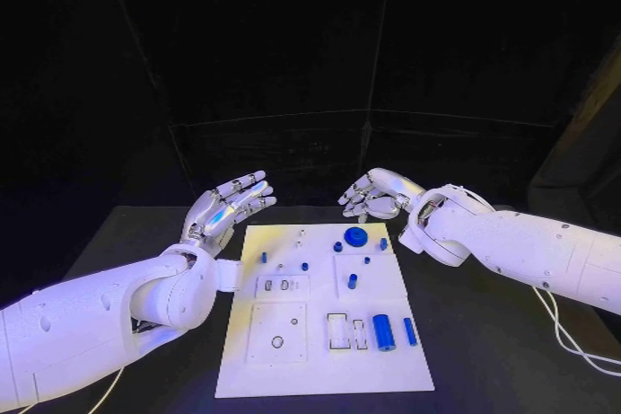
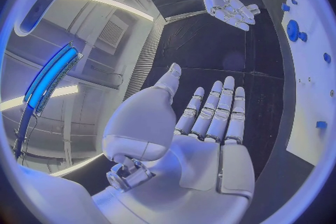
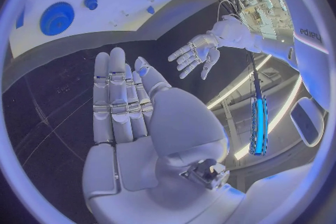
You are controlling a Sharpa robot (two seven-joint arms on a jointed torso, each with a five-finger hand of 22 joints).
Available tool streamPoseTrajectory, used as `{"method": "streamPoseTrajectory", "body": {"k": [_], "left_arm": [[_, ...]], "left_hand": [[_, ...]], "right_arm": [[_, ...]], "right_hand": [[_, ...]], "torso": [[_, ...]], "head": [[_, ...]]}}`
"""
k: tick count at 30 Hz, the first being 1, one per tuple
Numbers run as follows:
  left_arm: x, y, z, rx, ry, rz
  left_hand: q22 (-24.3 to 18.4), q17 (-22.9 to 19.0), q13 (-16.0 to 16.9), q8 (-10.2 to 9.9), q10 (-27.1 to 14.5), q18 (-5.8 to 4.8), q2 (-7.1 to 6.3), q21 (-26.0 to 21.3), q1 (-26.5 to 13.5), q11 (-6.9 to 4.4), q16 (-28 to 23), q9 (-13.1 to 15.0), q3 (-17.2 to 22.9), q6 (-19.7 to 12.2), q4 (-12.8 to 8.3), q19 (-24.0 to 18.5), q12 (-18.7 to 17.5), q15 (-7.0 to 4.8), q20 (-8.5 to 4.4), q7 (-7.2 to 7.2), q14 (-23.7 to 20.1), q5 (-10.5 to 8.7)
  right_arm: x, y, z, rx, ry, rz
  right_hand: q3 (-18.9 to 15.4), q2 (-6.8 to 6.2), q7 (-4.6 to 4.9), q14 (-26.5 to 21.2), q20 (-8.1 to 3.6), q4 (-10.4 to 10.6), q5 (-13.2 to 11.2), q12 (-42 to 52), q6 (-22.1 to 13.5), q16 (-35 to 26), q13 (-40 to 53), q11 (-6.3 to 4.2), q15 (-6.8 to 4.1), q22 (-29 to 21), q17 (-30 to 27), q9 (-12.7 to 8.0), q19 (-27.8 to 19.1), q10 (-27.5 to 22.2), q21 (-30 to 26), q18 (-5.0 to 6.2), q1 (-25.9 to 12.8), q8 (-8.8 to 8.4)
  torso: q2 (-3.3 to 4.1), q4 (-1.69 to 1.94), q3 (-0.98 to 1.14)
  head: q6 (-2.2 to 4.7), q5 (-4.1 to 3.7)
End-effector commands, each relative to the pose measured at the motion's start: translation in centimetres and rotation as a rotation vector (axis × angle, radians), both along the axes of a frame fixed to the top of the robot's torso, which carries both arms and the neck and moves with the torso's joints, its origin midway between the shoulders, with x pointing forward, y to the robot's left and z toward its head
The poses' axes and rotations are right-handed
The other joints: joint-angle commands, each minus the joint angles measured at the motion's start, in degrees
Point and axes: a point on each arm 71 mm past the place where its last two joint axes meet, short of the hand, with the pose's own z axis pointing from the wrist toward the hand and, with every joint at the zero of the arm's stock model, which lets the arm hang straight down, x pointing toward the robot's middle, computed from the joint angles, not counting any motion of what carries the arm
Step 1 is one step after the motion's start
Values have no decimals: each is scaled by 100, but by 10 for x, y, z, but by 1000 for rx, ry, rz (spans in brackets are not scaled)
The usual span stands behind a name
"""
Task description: Assemble the parts on the task board
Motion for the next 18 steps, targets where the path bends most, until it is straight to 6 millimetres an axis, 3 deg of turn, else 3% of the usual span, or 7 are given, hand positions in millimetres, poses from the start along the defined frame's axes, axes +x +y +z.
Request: {"method": "streamPoseTrajectory", "body": {"k": [1, 3, 7, 18], "left_arm": [[-3, -2, 8, -37, -91, -32], [-4, -3, 7, -37, -88, -45], [-6, -5, 6, -40, -82, -65], [-9, -8, 5, -38, -68, -78]], "left_hand": [[77, 11, 5, 98, 151, 114, -1, 170, 93, -31, 95, 26, -2, 330, -118, 348, 97, -36, 1, 676, 138, 24], [113, 17, 5, 190, 273, 163, 7, 269, 128, -63, 172, 49, -8, 622, -195, 506, 174, -75, -7, 661, 254, 14], [126, 13, -2, 230, 320, 176, 18, 311, 132, -75, 202, 54, -18, 756, -235, 571, 202, -95, -4, 651, 300, 15], [146, -8, -16, 236, 315, 191, 48, 373, 123, -74, 203, 41, -29, 777, -271, 671, 205, -102, -4, 657, 295, 14]], "right_arm": [[1, 4, -6, -255, -26, -9], [2, 7, -7, -310, -29, -11], [3, 11, -9, -387, -33, -9], [7, 17, -14, -497, -8, 5]], "right_hand": [[23, -66, -33, 317, -45, 7, -37, -57, 55, 233, 7, -47, -63, 176, 168, -3, 119, 75, 301, 67, -117, -35], [0, -110, -16, 363, -49, 25, -60, -103, 12, 340, 5, -36, -59, 238, 260, -10, 127, 42, 403, 61, -222, -83], [-36, -179, -16, 346, -42, 26, -89, -142, -22, 632, 18, -37, -62, 347, 485, 0, 132, 18, 584, 62, -346, -126], [-58, -255, -6, 239, -17, 31, -49, -177, -143, 1363, 2, 33, -26, 636, 1095, -5, 61, -433, 1051, 65, -451, -196]], "torso": [[145, 55, -14], [175, 66, -13], [243, 69, -12], [349, 69, -23]], "head": [[-2, -48], [2, -55], [24, -54], [57, -76]]}}
